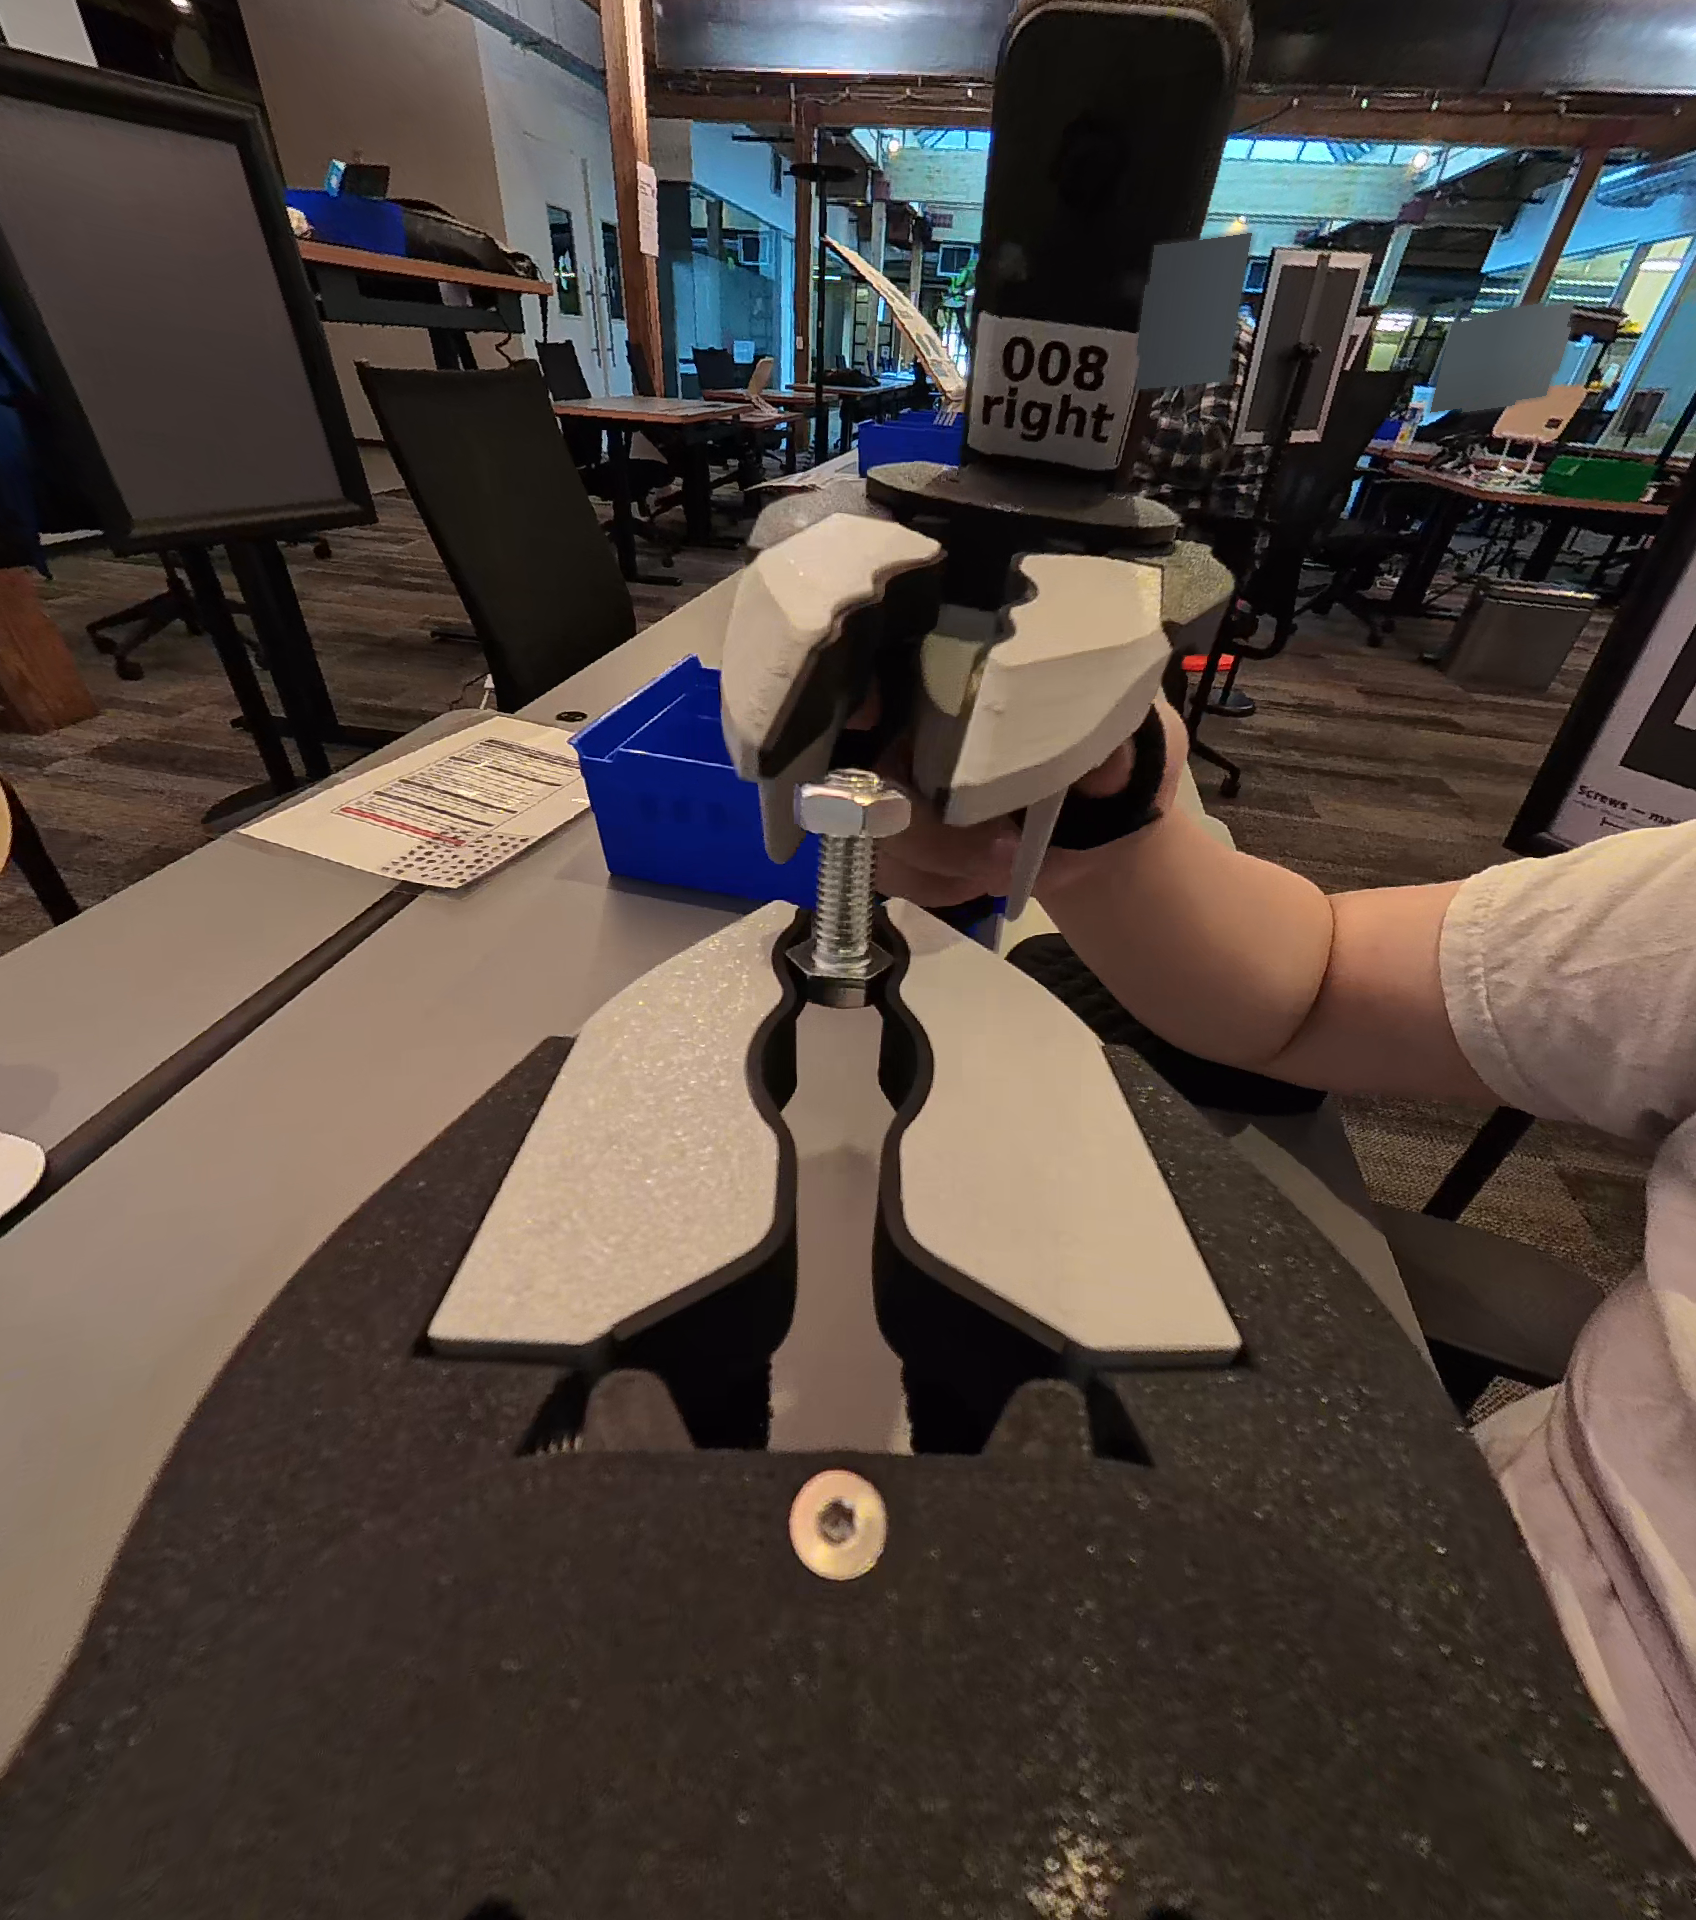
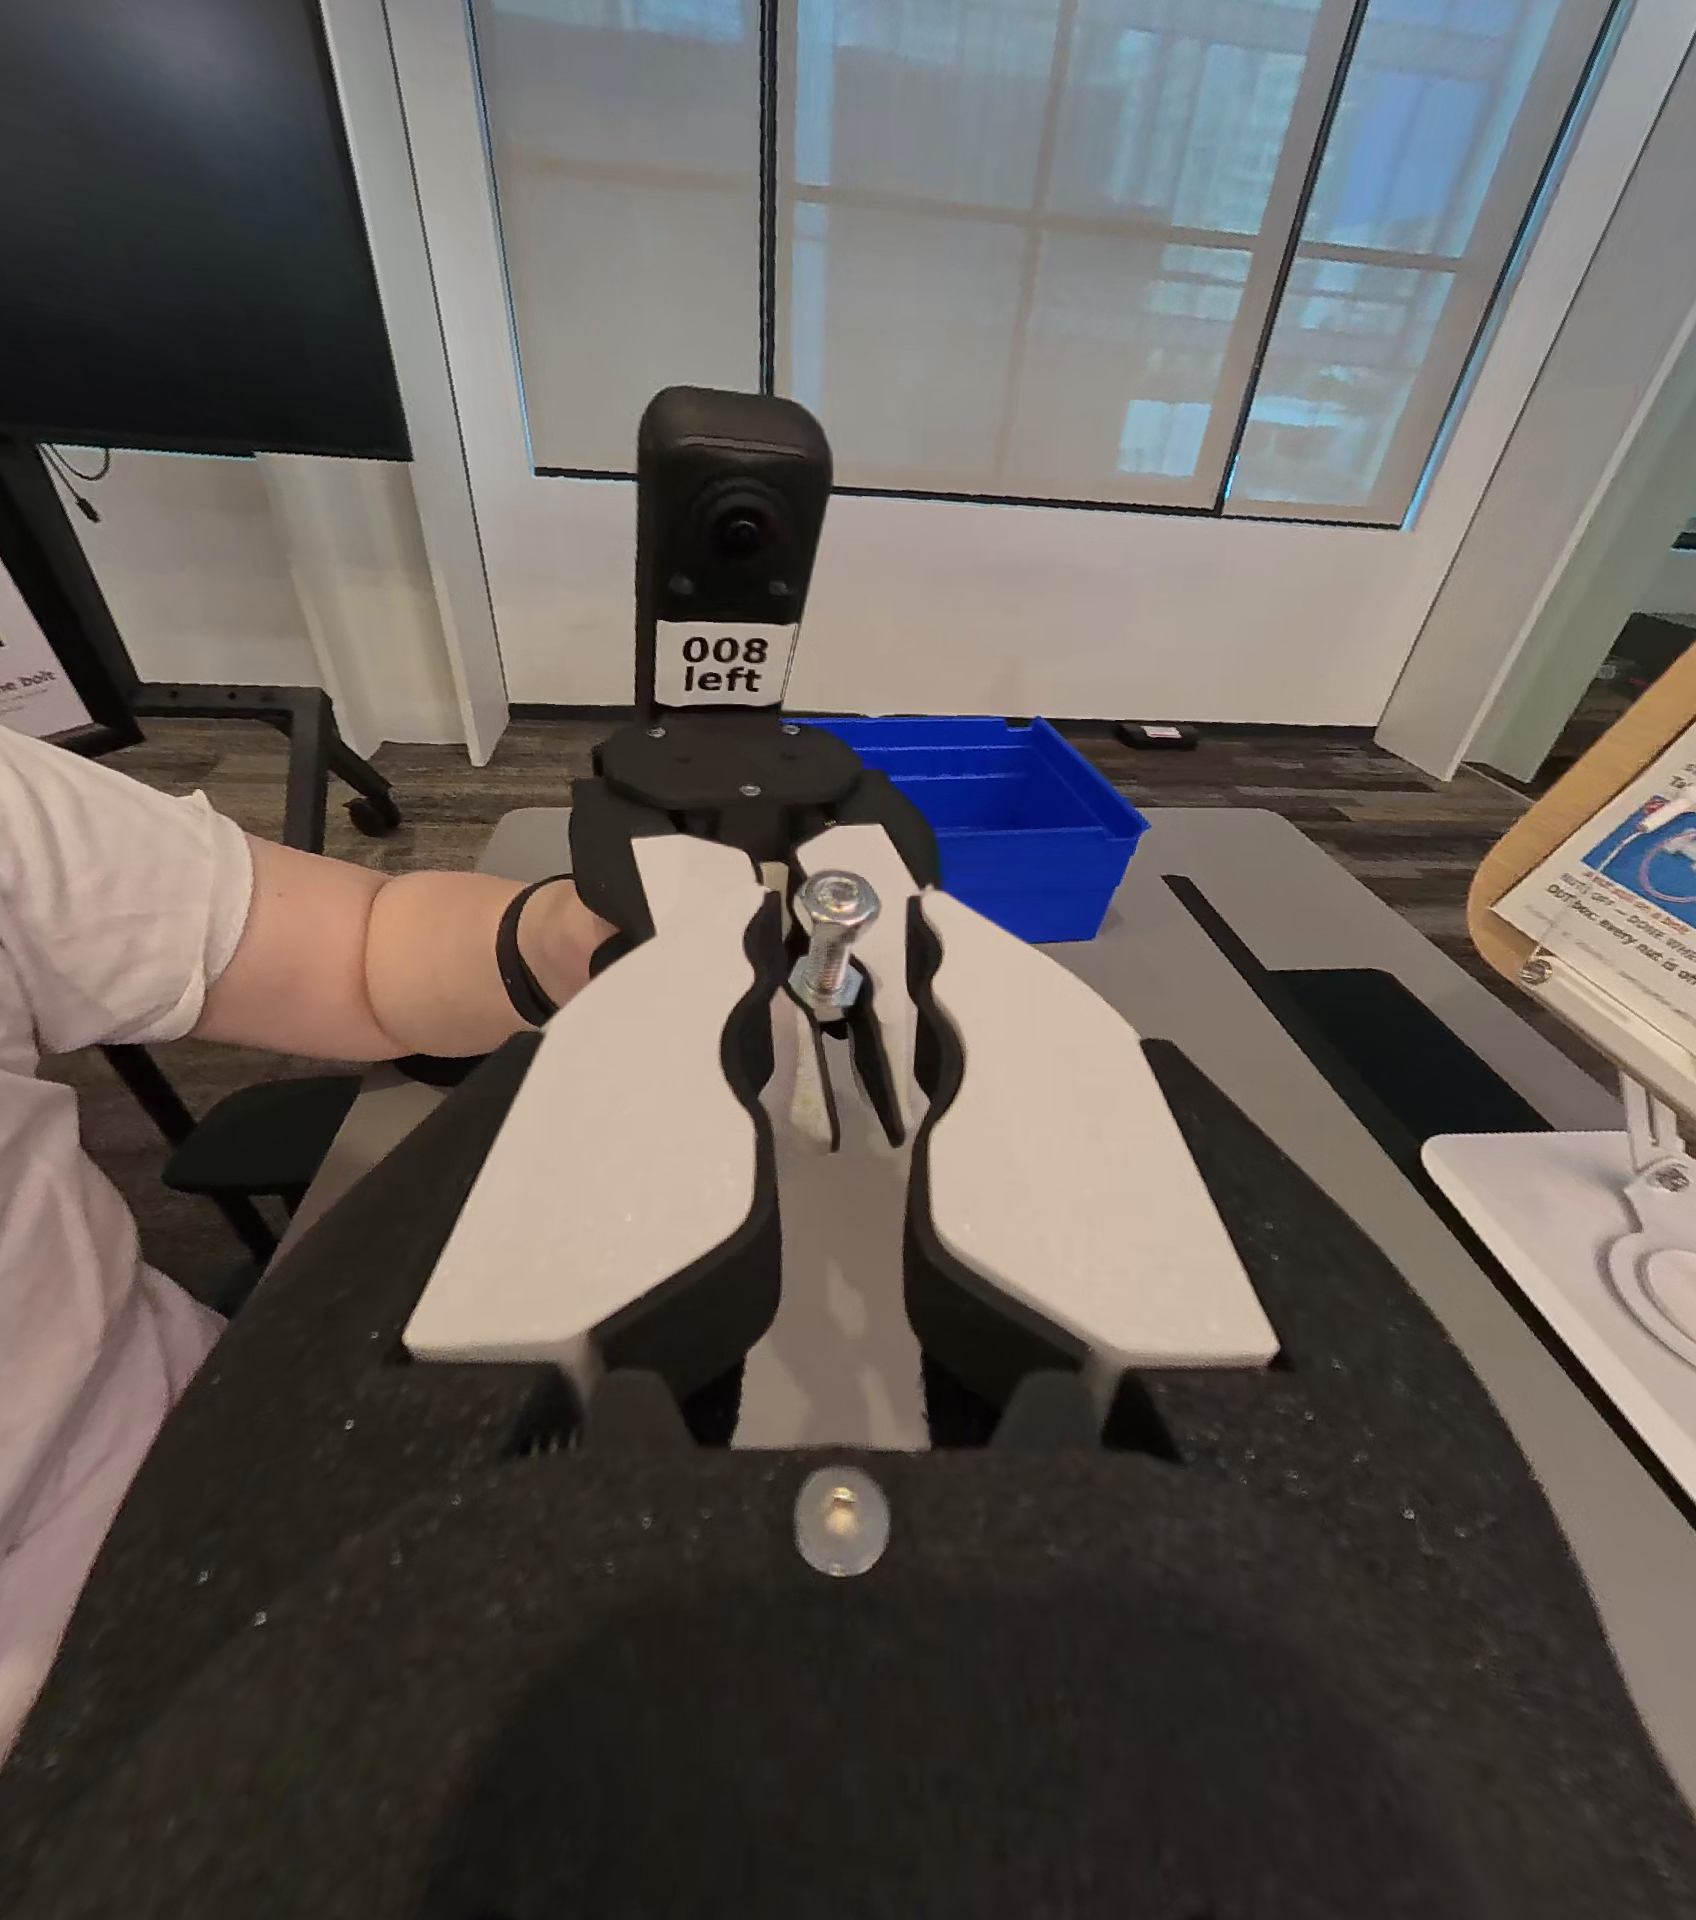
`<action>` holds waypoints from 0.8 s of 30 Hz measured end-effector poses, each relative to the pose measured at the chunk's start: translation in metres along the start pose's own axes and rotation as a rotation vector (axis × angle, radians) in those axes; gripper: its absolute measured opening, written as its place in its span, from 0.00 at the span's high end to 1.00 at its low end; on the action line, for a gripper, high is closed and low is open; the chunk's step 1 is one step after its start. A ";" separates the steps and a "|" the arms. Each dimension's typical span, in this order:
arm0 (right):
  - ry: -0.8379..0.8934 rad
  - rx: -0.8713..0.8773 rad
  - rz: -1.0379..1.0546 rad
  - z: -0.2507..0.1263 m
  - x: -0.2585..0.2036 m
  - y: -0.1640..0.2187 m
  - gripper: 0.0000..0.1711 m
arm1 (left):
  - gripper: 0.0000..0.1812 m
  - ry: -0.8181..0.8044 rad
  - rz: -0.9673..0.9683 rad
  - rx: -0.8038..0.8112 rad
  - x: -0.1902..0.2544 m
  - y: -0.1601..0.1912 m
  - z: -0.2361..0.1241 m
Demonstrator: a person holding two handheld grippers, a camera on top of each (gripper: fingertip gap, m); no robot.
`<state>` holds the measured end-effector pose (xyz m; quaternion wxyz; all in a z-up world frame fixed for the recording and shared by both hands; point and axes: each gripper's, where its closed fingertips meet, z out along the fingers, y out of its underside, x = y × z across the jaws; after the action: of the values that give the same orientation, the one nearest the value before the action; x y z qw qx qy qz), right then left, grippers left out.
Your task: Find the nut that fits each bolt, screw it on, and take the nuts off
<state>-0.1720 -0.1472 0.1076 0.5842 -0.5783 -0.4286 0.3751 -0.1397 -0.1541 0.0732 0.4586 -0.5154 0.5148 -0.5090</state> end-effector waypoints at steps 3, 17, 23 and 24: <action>0.020 0.006 -0.022 0.000 0.003 0.001 0.86 | 0.95 0.000 0.004 0.004 0.001 -0.001 0.000; -0.004 -0.007 -0.057 0.001 -0.002 0.002 0.87 | 0.95 0.009 0.030 -0.001 0.006 -0.001 0.001; -0.019 0.009 0.000 -0.006 0.005 0.001 0.88 | 0.95 0.010 0.023 0.015 0.005 -0.005 -0.002; -0.034 0.012 -0.001 -0.005 0.002 0.000 0.87 | 0.94 0.010 0.024 0.013 0.005 -0.005 -0.002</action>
<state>-0.1672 -0.1473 0.1077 0.5806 -0.5681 -0.4361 0.3872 -0.1417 -0.1589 0.0785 0.4655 -0.5036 0.5199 -0.5093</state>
